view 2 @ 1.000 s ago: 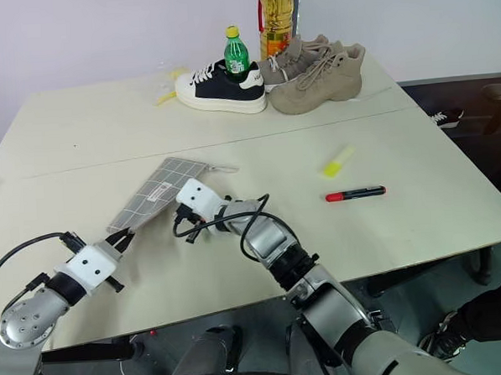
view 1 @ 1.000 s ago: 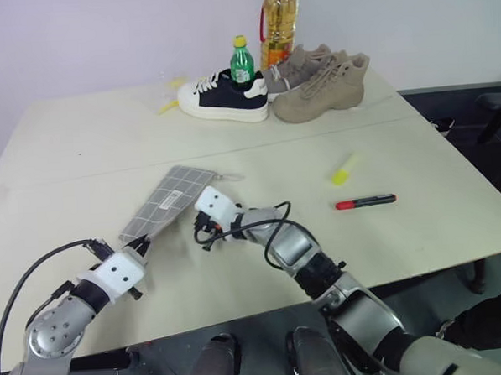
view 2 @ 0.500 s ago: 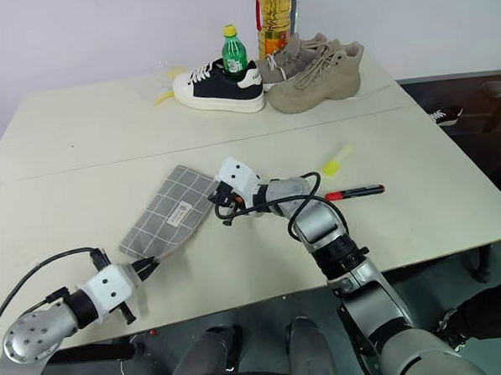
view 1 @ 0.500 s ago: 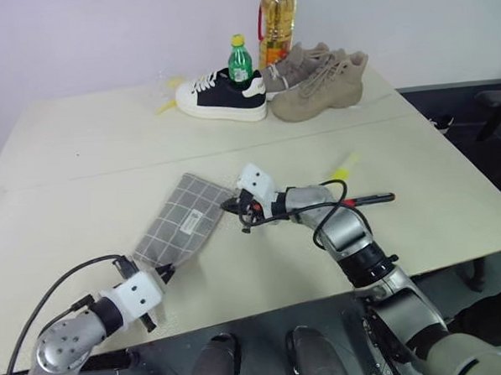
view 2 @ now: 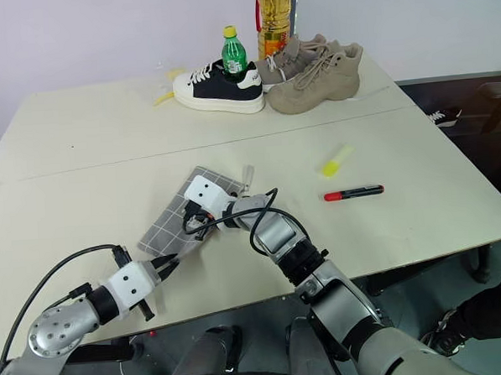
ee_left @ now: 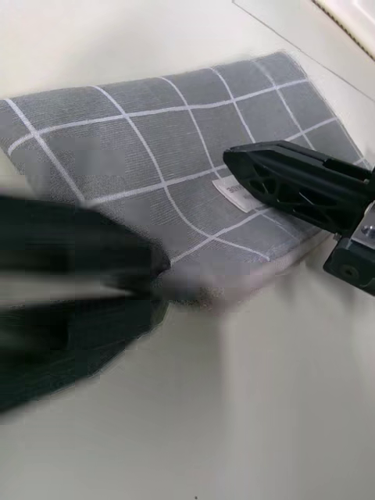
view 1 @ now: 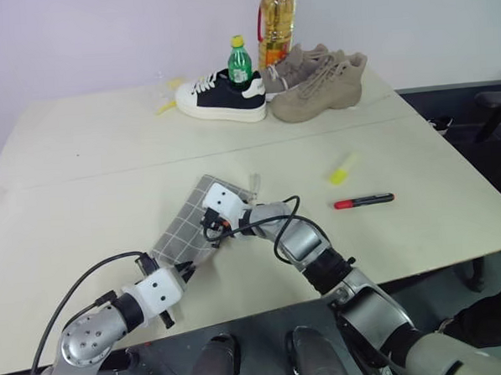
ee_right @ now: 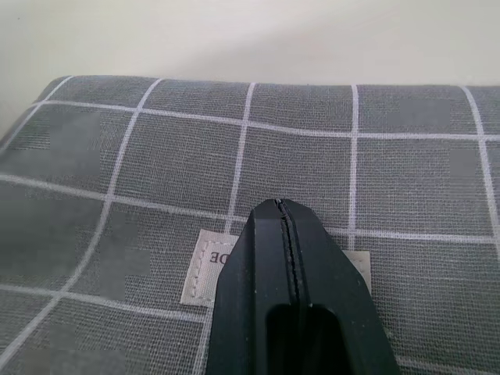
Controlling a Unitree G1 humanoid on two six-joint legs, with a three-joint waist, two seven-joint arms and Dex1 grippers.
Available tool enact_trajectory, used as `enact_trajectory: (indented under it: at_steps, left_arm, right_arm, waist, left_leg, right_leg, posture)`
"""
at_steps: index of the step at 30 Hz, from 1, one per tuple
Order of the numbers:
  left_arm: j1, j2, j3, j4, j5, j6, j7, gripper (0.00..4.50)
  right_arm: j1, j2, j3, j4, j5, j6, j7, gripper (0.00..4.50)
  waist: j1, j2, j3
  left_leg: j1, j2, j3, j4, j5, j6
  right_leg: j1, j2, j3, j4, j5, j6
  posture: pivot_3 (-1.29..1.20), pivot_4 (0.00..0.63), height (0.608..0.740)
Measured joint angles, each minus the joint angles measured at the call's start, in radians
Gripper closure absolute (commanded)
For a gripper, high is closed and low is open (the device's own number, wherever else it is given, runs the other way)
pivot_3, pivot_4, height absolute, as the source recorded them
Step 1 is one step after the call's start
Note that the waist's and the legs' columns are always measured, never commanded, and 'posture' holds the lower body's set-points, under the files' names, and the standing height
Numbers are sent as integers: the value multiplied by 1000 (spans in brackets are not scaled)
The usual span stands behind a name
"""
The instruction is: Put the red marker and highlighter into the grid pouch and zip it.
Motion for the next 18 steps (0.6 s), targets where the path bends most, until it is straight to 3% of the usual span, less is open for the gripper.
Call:
enact_trajectory:
  at_steps: [5,11,14,18]
  left_arm:
    - [-49,16,-12,34,72,-67,26,17]
    - [-131,16,-48,107,135,-152,59,17]
    - [-141,8,-50,131,140,-182,69,874]
    - [-137,0,-50,138,132,-200,73,2929]
  right_arm:
    - [3,7,-2,0,-4,6,-11,4500]
    - [12,15,-4,-12,-4,20,-22,4500]
    - [18,15,-4,-21,-5,25,-28,4500]
    - [28,14,-5,-35,-5,27,-36,4500]
  waist:
    - [1,0,0]
    - [-1,0,-1]
    - [-2,1,-1]
    - [0,0,-1]
  left_leg:
    - [1,0,0,0,0,0]
    - [1,0,0,0,0,0]
    - [1,0,0,0,0,0]
    - [0,0,0,0,0,0]
  right_leg:
    - [0,0,0,0,0,0]
    - [0,0,0,1,1,2]
    - [0,0,0,1,1,2]
    - [0,0,0,1,1,2]
  posture:
    - [0,150,740]
    - [0,150,740]
    - [0,150,740]
    - [0,150,740]
